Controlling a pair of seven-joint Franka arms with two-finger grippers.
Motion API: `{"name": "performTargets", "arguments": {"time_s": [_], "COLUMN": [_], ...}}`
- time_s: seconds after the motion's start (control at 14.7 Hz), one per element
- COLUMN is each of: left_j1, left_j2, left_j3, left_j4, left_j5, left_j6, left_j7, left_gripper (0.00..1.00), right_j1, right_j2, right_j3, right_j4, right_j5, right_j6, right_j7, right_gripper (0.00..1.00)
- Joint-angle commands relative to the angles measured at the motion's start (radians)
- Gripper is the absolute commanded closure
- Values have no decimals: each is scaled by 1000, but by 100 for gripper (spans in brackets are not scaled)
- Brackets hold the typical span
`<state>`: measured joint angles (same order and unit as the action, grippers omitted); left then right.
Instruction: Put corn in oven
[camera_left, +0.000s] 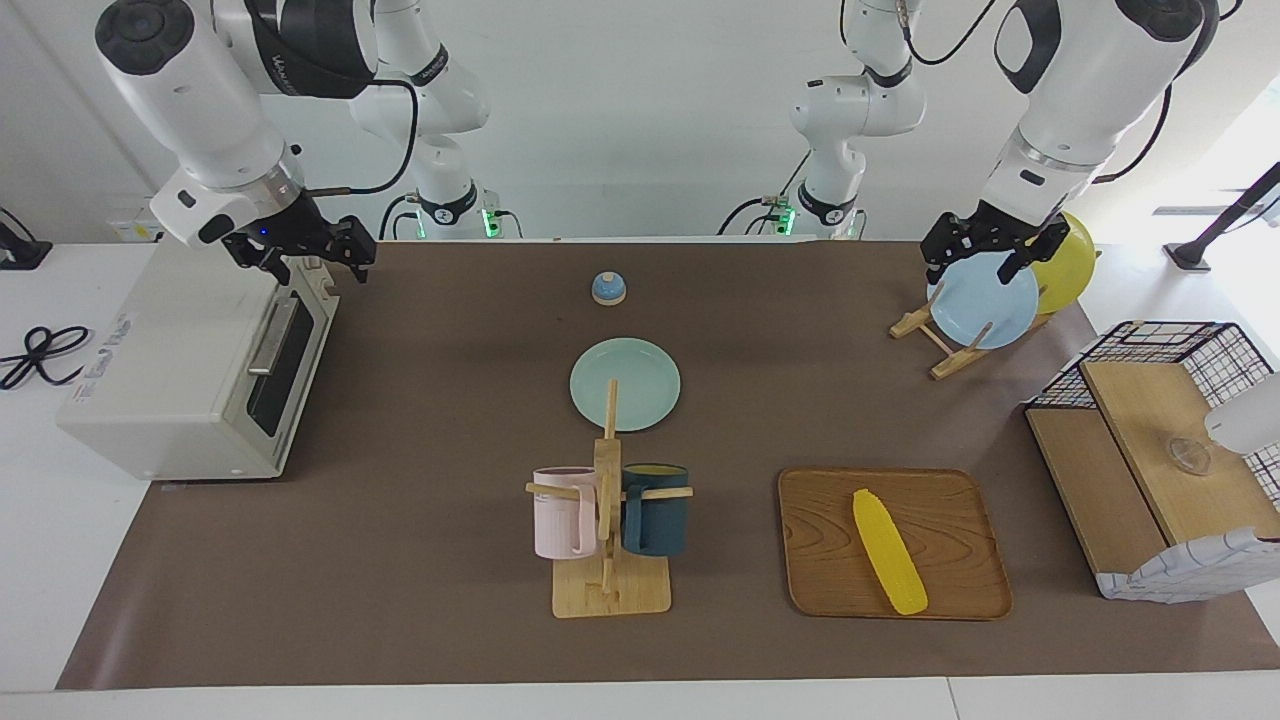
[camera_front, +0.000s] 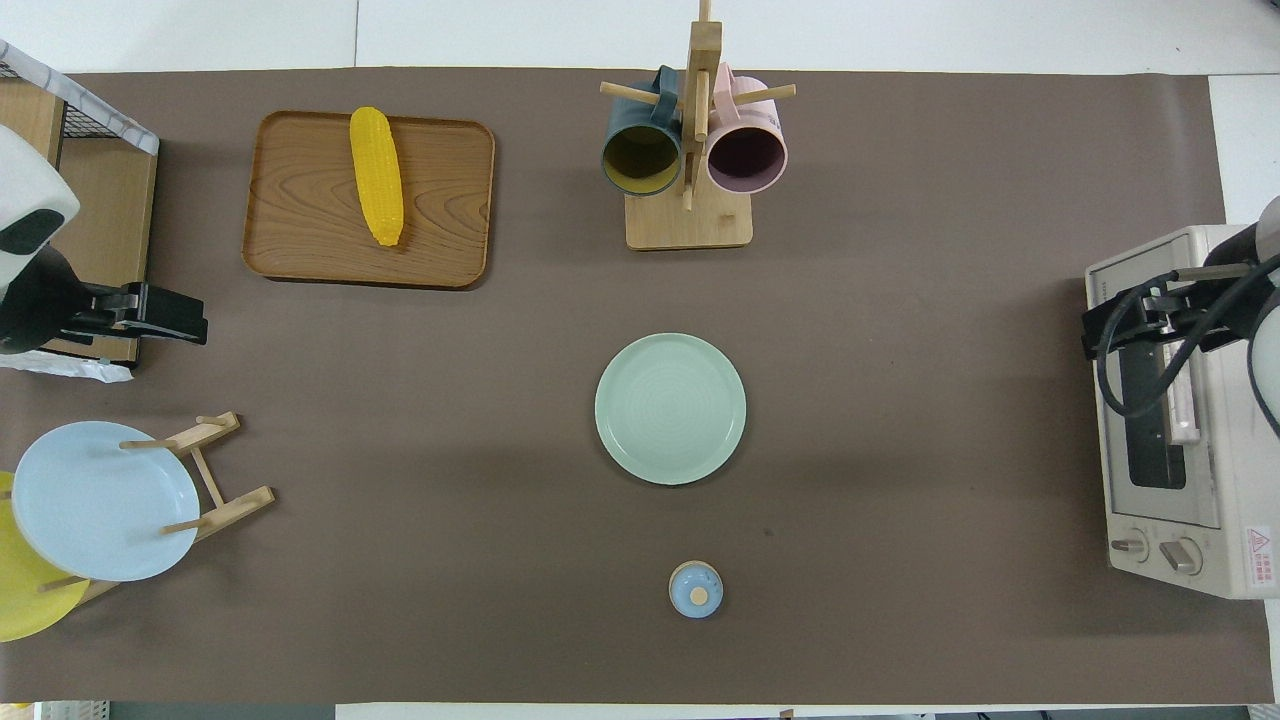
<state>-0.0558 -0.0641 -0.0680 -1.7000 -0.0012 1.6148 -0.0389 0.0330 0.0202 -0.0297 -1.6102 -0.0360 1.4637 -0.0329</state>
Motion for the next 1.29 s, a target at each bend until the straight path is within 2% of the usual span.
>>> {"name": "performTargets", "arguments": {"time_s": [0.0, 0.34, 0.48, 0.68, 0.95, 1.23], "left_j1": [5, 13, 16, 13, 4, -27], "left_j2": [7, 3, 4, 44, 177, 448], "left_j3": [-7, -7, -7, -7, -7, -7], "left_j4": [14, 14, 13, 20, 66, 271], "left_j5": [0, -2, -22, -45, -54, -56], "left_j6": [2, 4, 49, 95, 172, 175], "left_j7": [-7, -7, -10, -19, -19, -21], "left_gripper": [0, 0, 0, 0, 0, 0], "right_j1": [-10, -10, -10, -10, -10, -10], "right_j2": [-10, -10, -10, -10, -10, -10], "right_j3": [5, 5, 5, 5, 5, 5], "right_j4": [-13, -13, -13, -13, -13, -13], "right_j5": [25, 25, 25, 25, 25, 25], "right_j6": [9, 9, 9, 7, 9, 7], "right_j7": [8, 8, 8, 8, 8, 10], "right_gripper": [0, 0, 0, 0, 0, 0]}}
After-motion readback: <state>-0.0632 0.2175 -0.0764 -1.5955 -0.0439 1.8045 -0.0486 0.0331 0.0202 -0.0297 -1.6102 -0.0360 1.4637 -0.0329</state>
